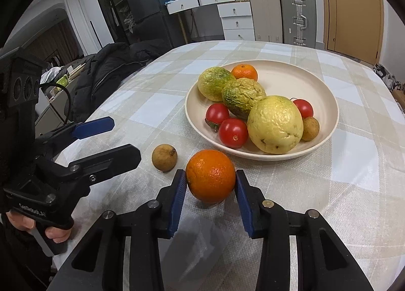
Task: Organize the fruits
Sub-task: 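Grasp the orange mandarin with the right tool while the left tool grasps the small brown fruit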
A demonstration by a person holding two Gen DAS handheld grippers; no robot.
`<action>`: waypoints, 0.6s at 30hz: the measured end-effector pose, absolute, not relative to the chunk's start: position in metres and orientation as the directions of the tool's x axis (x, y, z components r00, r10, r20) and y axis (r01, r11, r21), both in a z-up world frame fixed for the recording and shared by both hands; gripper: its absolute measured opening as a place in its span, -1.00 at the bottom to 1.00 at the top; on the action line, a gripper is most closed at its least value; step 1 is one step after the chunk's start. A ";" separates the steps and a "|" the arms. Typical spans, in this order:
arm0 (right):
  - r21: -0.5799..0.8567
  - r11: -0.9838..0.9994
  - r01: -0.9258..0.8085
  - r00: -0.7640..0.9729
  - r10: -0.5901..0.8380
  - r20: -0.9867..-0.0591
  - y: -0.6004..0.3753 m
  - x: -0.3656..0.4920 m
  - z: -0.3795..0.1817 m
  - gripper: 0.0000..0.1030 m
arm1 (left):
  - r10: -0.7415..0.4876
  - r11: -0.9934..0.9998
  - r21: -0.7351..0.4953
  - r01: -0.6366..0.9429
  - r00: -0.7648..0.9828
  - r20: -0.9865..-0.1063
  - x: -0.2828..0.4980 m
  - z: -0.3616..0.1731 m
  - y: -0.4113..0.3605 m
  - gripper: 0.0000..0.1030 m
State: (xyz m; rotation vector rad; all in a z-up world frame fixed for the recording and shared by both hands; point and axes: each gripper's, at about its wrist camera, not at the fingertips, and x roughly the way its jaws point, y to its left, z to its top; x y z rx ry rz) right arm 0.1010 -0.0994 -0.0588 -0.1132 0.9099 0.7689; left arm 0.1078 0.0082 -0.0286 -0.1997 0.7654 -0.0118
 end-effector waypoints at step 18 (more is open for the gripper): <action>0.239 0.772 -0.590 0.443 0.556 -0.703 -0.150 0.091 -0.038 -0.23 | -0.097 0.991 -0.136 -0.011 0.644 -0.759 0.124 -0.053 -0.020 0.41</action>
